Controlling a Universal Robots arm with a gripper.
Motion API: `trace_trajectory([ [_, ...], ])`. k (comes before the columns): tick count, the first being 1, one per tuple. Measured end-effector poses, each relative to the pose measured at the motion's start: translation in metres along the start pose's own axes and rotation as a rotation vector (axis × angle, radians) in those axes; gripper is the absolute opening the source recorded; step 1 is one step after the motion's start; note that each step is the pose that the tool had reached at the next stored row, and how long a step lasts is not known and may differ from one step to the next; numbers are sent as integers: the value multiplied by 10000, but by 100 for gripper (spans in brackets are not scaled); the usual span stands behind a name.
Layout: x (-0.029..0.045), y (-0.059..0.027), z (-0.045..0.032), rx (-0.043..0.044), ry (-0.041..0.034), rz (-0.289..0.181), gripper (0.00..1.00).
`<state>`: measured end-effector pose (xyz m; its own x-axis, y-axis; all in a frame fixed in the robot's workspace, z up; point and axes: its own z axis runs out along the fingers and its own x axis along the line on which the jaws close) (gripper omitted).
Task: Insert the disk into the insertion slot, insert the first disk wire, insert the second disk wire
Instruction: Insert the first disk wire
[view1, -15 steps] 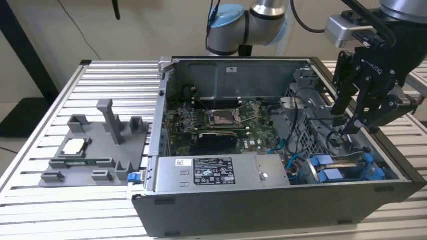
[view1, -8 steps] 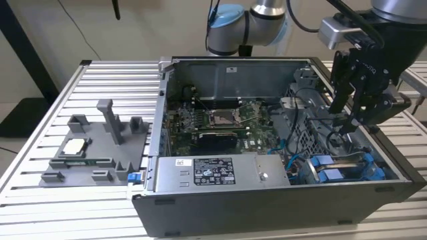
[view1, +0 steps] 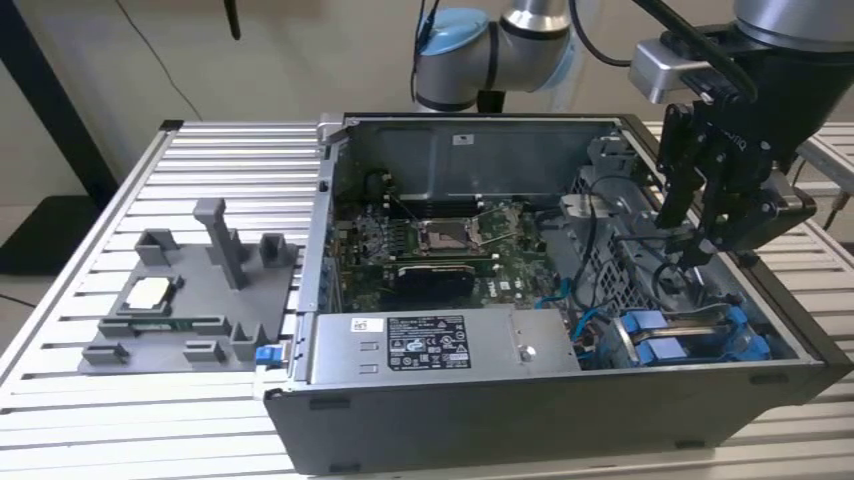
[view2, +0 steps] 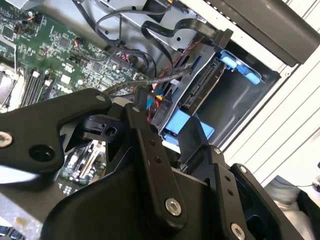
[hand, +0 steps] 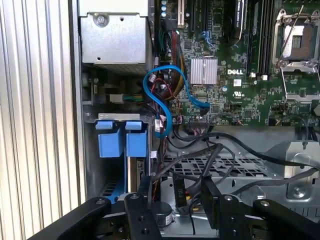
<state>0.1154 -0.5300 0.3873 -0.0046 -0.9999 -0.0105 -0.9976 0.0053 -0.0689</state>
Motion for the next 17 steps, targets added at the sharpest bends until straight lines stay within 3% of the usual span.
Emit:
trace_trajectory([
  [6, 0, 1, 1, 1, 0, 0, 51],
  [10, 0, 1, 1, 0, 0, 0, 32],
  [11, 0, 1, 1, 0, 0, 1, 32],
  [13, 0, 1, 1, 1, 0, 1, 20],
  [17, 0, 1, 2, 1, 0, 0, 19],
])
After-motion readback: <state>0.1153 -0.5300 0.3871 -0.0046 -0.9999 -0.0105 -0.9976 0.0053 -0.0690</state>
